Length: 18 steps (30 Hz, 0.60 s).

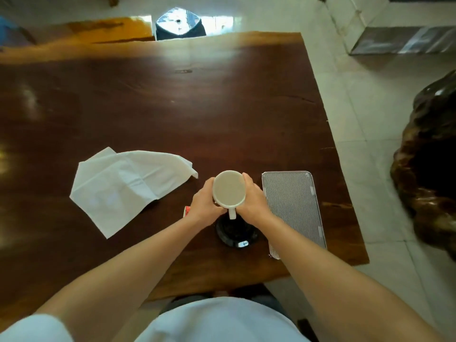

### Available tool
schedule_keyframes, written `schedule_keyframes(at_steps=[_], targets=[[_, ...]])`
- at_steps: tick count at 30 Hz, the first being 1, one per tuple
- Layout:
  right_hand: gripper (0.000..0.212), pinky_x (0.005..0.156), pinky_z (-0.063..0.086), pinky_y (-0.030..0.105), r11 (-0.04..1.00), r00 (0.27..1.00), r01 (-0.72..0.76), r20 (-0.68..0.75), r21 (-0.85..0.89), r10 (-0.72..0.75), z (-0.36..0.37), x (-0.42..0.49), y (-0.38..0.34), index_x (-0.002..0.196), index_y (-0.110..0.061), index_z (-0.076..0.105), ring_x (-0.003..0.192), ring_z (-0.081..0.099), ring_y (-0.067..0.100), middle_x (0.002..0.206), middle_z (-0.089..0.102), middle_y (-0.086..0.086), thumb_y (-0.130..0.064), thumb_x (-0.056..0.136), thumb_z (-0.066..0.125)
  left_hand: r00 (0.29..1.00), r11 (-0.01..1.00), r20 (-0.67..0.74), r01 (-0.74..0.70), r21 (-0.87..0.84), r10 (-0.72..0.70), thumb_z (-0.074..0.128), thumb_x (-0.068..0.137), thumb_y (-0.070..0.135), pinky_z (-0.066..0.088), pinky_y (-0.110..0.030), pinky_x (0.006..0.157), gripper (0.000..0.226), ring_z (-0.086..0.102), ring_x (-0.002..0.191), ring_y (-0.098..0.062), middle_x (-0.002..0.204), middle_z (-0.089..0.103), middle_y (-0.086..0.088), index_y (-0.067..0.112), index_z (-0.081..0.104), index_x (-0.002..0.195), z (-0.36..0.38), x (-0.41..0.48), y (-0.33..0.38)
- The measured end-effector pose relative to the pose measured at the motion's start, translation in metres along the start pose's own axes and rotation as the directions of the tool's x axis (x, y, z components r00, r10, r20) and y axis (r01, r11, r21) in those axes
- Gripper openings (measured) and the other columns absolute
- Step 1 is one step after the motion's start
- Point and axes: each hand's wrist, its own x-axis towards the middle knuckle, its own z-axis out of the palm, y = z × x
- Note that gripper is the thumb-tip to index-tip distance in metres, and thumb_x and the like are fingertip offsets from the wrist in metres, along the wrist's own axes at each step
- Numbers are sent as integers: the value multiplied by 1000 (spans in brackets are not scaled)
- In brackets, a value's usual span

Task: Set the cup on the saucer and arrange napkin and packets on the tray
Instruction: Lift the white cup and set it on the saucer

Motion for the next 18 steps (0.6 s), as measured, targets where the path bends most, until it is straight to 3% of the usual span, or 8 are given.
schedule_keyframes(at_steps=[4, 10, 15, 18], targets=[[61, 76, 53, 29, 999, 998, 42, 36, -13, -42, -10, -12, 27, 122, -33, 45, 99, 60, 11, 112, 57, -3, -35, 75, 83, 999, 999, -31, 43, -15, -44, 87, 72, 13, 47, -27, 91, 79, 55, 112, -8, 117, 56, 12, 26, 44, 137, 30, -16, 5], [69, 77, 47, 26, 999, 996, 45, 72, 14, -46, -9, -35, 58, 125, -30, 44, 103, 57, 14, 116, 55, -1, -33, 70, 86, 992, 995, -90, 83, -47, -87, 83, 73, 7, 47, -28, 95, 80, 56, 114, -11, 122, 60, 6, 23, 43, 141, 66, -44, -1], [78, 84, 53, 32, 1000, 992, -2, 124, 20, -1, 0, -46, 70, 132, -32, 39, 103, 57, 12, 119, 54, -1, -36, 70, 87, 987, 989, -86, 132, -64, -137, 83, 74, 6, 42, -13, 83, 79, 56, 112, -9, 121, 60, 8, 24, 45, 140, 75, -52, -13], [79, 80, 46, 23, 999, 988, -5, 154, 38, -1, 1, -46, 73, 132, -30, 39, 106, 54, 12, 120, 54, -1, -35, 70, 87, 983, 983, -72, 166, -74, -171, 83, 74, 5, 44, -22, 89, 80, 56, 114, -11, 125, 61, 4, 25, 43, 141, 79, -50, -22]])
